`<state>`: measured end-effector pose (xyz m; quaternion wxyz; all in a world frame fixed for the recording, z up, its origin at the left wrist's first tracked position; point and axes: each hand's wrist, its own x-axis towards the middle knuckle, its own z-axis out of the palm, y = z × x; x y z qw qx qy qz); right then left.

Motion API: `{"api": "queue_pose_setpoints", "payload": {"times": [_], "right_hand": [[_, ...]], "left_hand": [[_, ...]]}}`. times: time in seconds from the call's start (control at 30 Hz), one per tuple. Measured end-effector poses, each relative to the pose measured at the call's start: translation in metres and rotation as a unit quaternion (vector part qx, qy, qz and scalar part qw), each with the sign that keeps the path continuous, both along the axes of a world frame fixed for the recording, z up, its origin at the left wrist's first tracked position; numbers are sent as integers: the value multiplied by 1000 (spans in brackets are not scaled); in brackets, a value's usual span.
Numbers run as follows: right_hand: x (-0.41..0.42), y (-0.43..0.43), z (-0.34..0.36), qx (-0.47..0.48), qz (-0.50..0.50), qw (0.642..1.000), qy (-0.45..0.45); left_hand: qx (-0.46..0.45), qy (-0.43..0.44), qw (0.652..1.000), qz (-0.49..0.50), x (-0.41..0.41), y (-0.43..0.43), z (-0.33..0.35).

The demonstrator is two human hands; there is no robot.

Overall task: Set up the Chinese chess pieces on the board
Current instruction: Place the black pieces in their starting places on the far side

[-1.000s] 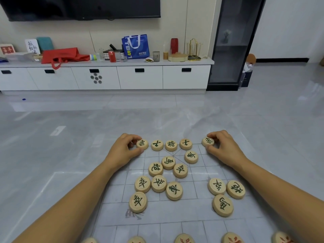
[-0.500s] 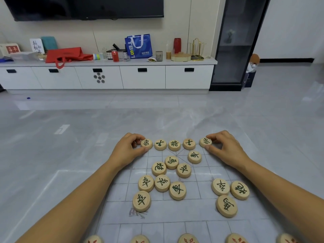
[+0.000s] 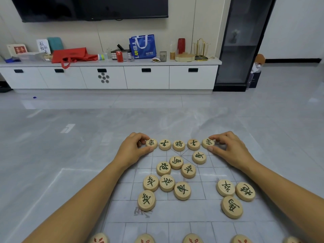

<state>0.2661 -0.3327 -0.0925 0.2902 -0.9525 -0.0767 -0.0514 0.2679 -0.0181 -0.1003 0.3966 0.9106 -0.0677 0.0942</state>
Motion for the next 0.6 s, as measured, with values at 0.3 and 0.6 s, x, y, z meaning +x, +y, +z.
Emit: {"api": "queue_pose_setpoints", "payload": {"times": [0.3, 0.6], "right_hand": [[1, -1, -1, -4, 2, 1000, -2], [1, 0, -2, 6, 4, 1000, -3]], "left_hand": [[1, 0, 1000, 1, 1, 1, -2], [-4, -1, 1000, 4, 2, 0, -1]]}}
